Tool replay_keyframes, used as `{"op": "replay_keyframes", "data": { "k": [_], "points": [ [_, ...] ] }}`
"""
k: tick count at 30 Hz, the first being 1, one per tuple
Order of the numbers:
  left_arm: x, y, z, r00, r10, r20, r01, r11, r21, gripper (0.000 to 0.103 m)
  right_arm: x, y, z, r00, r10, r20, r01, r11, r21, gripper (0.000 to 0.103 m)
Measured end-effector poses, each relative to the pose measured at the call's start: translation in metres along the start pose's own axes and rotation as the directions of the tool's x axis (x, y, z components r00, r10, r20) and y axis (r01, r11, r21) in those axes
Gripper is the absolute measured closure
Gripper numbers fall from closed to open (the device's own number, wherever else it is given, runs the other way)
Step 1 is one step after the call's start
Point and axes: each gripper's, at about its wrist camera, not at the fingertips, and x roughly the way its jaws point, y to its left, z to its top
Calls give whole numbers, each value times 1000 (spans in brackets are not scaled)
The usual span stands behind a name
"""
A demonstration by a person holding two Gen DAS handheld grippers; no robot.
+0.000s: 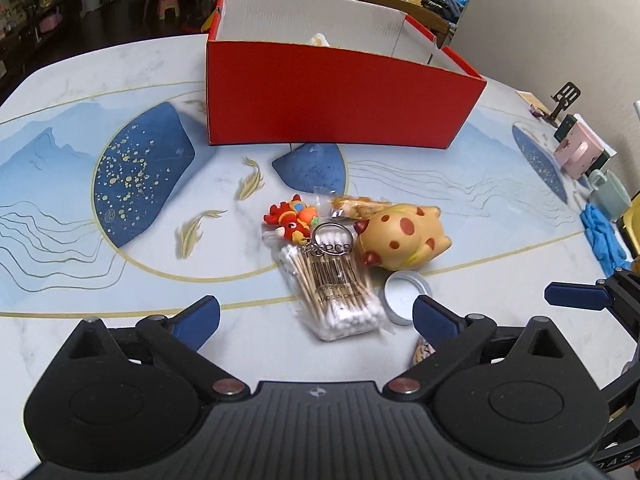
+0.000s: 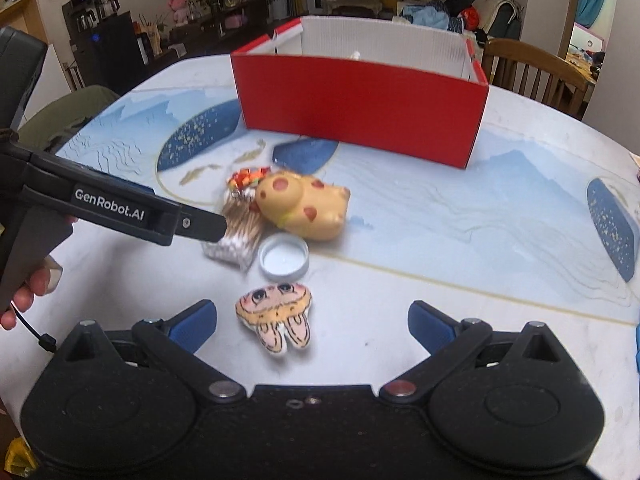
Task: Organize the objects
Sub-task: 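Grasp the cotton swab bag with the left gripper while the right gripper grasps the cartoon keychain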
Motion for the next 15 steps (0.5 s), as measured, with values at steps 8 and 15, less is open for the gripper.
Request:
{"op": "replay_keyframes", "data": {
  "k": [8,15],
  "points": [
    [19,-5,-1,999,46,-14,-45,998,42,0,14,2,-3,1000,1,-32,-2,1000,-13,2],
    [33,-11,2,996,87,-24,-85,994,73,0,21,7,-3,999,11,-48,-13,1000,-27,3]
  ]
}}
